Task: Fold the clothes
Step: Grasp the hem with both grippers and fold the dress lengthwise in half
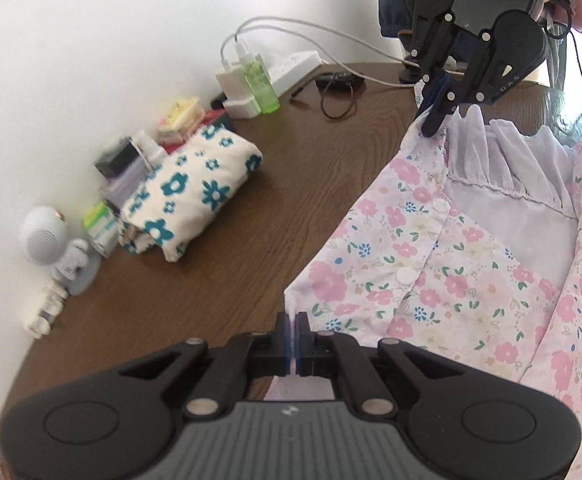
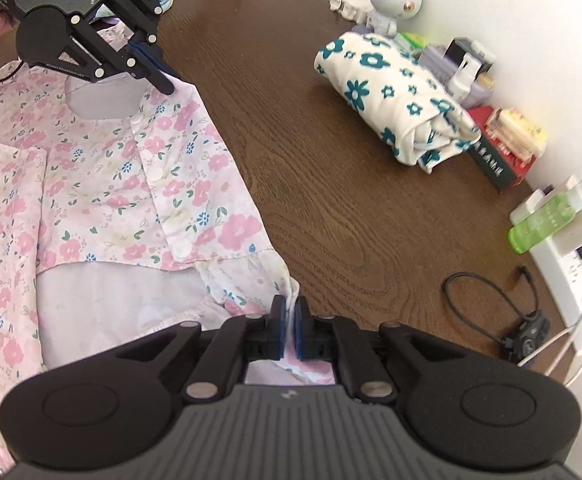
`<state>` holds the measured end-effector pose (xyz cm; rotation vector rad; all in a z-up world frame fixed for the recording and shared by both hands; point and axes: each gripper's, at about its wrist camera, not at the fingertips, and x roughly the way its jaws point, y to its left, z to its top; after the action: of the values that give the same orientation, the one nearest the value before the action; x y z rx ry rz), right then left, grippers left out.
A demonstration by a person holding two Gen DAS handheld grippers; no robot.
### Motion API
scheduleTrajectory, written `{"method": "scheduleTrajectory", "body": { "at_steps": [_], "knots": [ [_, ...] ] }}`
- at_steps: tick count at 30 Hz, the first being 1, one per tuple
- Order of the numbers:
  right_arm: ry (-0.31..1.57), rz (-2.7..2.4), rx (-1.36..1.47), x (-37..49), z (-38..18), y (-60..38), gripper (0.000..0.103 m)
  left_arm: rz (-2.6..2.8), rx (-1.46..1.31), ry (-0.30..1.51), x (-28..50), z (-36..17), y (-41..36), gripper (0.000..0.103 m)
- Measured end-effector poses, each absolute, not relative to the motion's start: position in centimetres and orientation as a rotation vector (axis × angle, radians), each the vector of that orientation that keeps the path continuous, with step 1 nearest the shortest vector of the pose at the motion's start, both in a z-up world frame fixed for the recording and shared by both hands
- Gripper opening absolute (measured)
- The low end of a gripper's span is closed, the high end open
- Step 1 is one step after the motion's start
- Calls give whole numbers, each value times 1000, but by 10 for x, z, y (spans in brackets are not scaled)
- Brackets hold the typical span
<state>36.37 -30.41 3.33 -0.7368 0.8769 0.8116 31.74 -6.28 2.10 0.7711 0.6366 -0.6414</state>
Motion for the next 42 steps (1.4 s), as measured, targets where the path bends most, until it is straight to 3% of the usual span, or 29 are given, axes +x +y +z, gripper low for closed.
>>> {"method": "scheduleTrajectory", "body": {
  "at_steps": [4, 7, 18, 21, 24, 27, 34, 37, 39, 40, 42],
  "knots": [
    [636, 753, -851, 298, 45, -307, 4, -556, 982, 392, 254, 14, -71, 1],
    [518, 739, -921, 247, 42, -311, 3, -573, 1056, 325, 213, 1, -71, 1],
    [495, 732, -1025, 146, 2, -307, 3, -651, 1143, 366, 155, -30, -73, 1],
    [496, 741, -1042, 136, -1, -305, 3, -658, 1140, 391, 150, -31, -71, 7],
    [521, 766, -1066, 135, -6, -303, 3, -653, 1017, 403, 154, -11, -68, 10],
    [521, 771, -1089, 132, -11, -302, 3, -646, 895, 413, 157, 8, -65, 23],
    [496, 765, -1228, 123, -27, -296, 4, -638, 657, 430, 176, 46, -79, 29],
    [492, 761, -1239, 122, -28, -294, 4, -636, 676, 477, 190, 35, -107, 29],
    [475, 753, -1258, 118, -28, -295, 4, -642, 695, 546, 198, 22, -118, 20],
    [467, 749, -1268, 116, -29, -296, 4, -645, 704, 580, 202, 15, -123, 10],
    [449, 741, -1288, 111, -29, -298, 5, -670, 693, 619, 200, 2, -120, 9]
  ]
}}
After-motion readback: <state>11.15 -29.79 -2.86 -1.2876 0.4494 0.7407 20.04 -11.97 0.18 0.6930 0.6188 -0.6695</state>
